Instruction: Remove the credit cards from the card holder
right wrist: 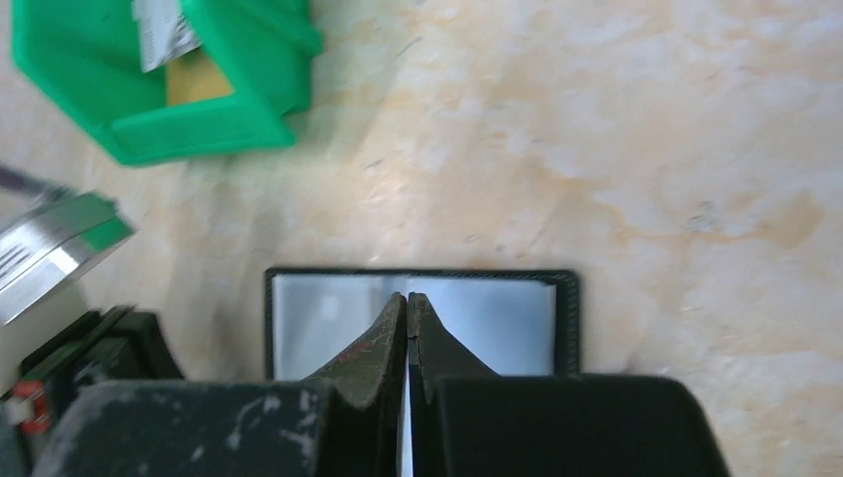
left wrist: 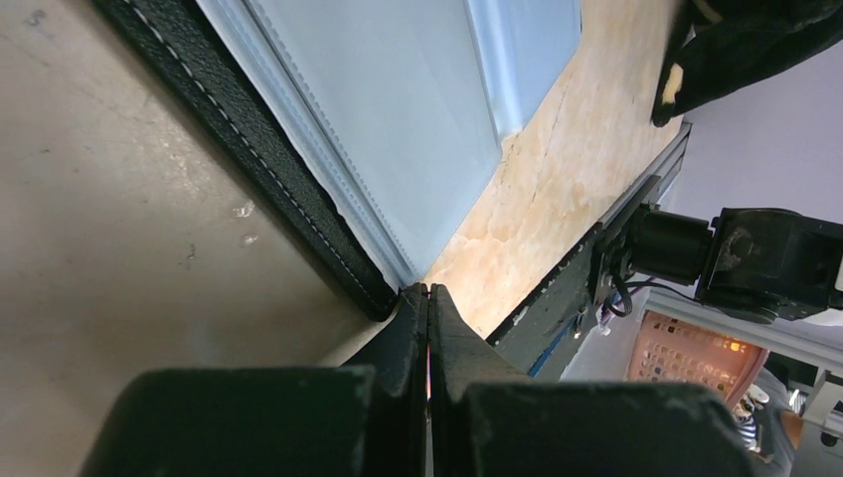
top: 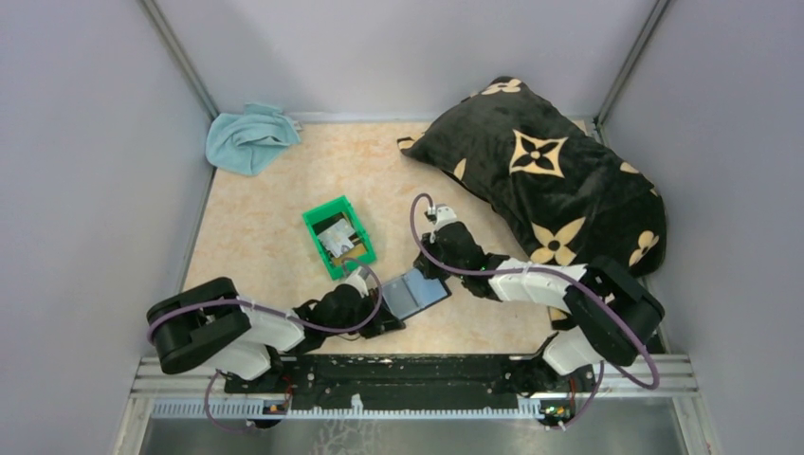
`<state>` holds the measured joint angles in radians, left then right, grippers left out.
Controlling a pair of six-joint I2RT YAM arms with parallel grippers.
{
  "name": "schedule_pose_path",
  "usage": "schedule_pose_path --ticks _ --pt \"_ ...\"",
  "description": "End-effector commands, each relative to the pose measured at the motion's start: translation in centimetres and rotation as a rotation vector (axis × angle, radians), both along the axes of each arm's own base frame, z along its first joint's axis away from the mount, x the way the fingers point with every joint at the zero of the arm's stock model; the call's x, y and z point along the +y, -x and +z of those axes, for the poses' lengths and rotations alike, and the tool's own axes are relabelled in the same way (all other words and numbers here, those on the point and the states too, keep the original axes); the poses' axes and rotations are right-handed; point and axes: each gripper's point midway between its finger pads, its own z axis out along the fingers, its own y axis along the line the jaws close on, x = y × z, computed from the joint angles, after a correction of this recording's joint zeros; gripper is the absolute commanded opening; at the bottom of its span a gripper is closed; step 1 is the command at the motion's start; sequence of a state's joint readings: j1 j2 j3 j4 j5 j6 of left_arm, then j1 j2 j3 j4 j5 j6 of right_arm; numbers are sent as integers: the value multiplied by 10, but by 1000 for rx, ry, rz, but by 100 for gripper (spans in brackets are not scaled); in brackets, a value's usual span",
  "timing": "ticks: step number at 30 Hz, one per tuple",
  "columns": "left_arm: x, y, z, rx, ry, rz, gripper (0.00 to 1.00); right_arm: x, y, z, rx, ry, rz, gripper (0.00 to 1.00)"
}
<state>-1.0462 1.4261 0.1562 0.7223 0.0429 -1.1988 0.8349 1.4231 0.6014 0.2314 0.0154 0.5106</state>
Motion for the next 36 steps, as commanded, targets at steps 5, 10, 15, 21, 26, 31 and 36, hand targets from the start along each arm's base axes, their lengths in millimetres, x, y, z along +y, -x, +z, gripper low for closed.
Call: schedule_pose_path --ticks 5,10,15,21,26,31,36 --pt "16 1 -11 -5 -66 7 0 -2 -57 -3 -53 67 -39 0" --pt "20 1 -13 0 -78 13 0 5 -62 -35 -2 108 -35 0" --pt "28 -1 -14 7 -80 24 0 -5 -50 -42 17 121 -28 0" --pt "33 -4 -16 5 -89 17 0 -19 -31 -35 24 103 -27 0" --pt "27 -6 -14 3 -86 -4 0 -26 -21 -31 32 83 -34 0" --pt "22 -4 -15 15 -73 -30 0 -29 -21 -24 16 80 -44 0" --pt "4 0 9 -74 21 -135 0 -29 -35 17 -100 8 -95 0"
